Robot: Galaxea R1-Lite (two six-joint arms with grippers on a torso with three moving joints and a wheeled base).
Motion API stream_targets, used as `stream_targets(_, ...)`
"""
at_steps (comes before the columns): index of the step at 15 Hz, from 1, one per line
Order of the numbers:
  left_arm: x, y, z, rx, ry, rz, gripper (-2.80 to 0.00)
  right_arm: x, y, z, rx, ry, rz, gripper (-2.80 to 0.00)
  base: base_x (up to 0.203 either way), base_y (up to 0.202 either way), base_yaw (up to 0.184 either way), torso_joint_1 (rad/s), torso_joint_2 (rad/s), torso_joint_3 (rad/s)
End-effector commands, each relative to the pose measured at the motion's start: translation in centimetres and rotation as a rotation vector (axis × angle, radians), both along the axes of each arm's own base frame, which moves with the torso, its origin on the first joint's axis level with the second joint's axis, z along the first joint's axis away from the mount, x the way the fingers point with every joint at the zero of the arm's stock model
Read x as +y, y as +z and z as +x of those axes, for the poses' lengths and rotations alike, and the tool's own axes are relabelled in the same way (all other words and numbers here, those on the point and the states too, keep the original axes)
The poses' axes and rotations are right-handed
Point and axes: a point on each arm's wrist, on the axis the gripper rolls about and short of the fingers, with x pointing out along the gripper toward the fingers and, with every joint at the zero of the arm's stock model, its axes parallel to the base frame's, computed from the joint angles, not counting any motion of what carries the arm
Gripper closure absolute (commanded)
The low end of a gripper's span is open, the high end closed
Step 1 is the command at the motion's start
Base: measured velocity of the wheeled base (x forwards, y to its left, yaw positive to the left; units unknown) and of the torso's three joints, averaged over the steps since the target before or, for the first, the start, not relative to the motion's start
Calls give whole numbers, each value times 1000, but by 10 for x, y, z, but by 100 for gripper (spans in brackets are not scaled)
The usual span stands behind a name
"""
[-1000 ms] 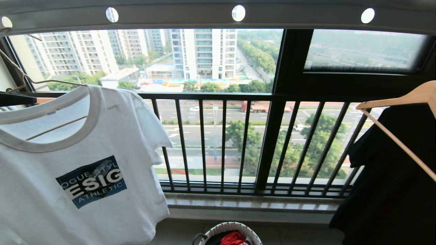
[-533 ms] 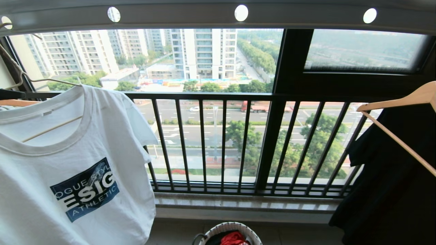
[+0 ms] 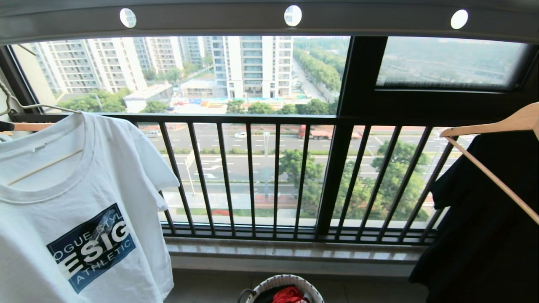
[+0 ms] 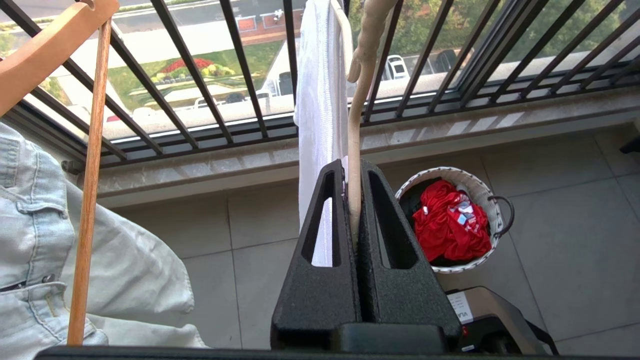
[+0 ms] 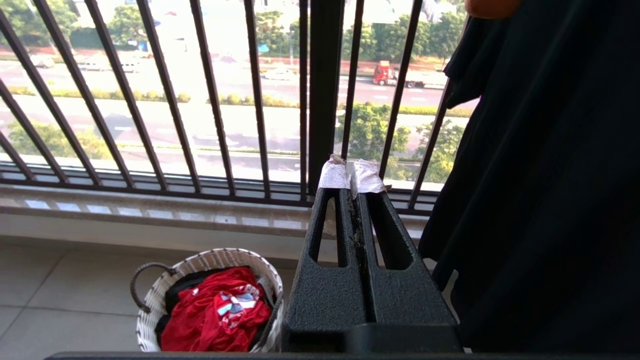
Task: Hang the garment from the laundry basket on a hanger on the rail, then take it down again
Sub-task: Take the clothes off the clothes rack
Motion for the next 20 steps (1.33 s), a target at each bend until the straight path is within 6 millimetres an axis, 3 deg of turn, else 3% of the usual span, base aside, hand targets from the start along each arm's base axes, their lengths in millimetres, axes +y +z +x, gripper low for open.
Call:
stream_targets(1, 0, 0, -2, -1, 5, -1, 0, 0, 0, 0, 0, 1, 0, 0, 0, 0, 0, 0, 0, 0)
stream_targets(20, -5, 15, -21, -55, 38, 43, 0, 0, 0, 0, 1, 1, 0, 0, 0, 0, 0, 0, 0, 0)
